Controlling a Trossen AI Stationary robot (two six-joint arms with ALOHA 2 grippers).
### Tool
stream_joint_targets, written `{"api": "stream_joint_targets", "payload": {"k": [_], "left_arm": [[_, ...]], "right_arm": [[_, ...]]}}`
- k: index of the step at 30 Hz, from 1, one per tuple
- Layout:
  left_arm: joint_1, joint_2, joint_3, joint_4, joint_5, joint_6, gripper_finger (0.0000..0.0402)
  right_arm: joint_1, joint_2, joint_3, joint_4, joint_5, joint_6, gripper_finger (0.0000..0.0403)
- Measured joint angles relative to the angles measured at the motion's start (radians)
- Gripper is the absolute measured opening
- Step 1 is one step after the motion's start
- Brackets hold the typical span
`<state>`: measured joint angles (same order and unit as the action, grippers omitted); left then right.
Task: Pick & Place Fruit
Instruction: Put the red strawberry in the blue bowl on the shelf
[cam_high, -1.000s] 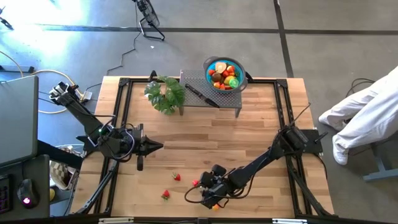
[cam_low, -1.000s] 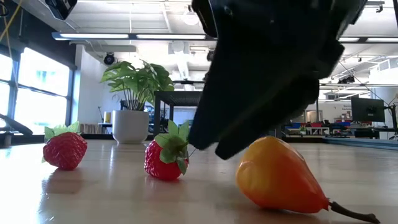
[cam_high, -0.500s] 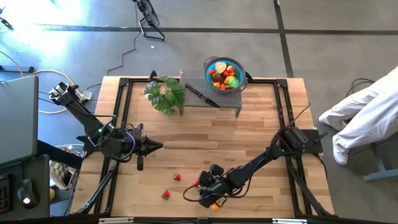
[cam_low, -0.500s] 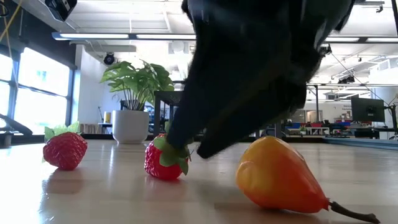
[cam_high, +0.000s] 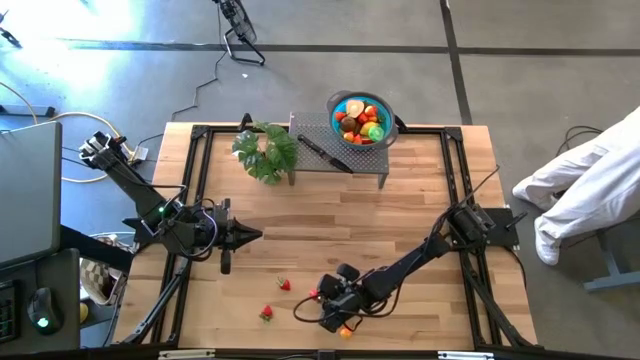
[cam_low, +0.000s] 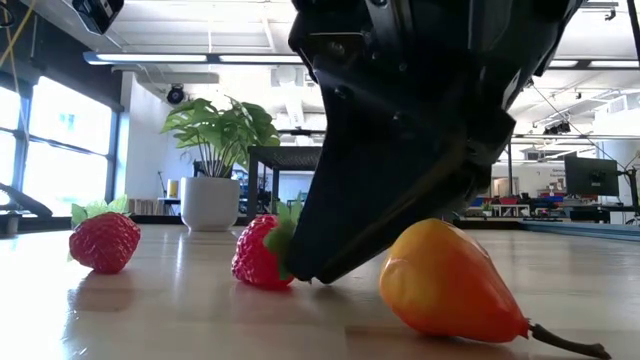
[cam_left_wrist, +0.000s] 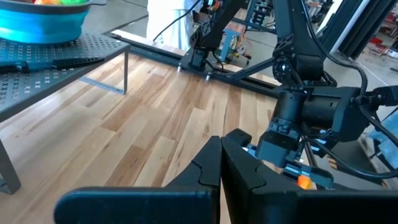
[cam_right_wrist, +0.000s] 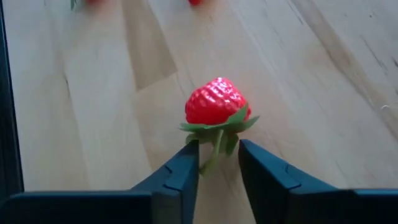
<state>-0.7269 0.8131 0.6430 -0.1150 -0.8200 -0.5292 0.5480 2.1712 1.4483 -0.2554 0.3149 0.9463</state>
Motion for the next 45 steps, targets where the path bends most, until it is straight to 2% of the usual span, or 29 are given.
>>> {"api": "stream_joint_targets", "payload": {"k": [12, 23, 45], "left_arm": [[0.000, 0.000, 0.000, 0.000, 0.000, 0.000, 0.0000], [0.000, 0.000, 0.000, 0.000, 0.000, 0.000, 0.0000], [0.000, 0.000, 0.000, 0.000, 0.001, 0.000, 0.0000]], "right_arm": [[0.000, 0.000, 0.000, 0.005, 0.000, -0.008, 0.0009], [0.002, -0.021, 0.000, 0.035, 0.005, -0.034, 0.0004], [-0.021, -0.339, 0.000, 0.017, 0.267, -0.214, 0.0003]]}}
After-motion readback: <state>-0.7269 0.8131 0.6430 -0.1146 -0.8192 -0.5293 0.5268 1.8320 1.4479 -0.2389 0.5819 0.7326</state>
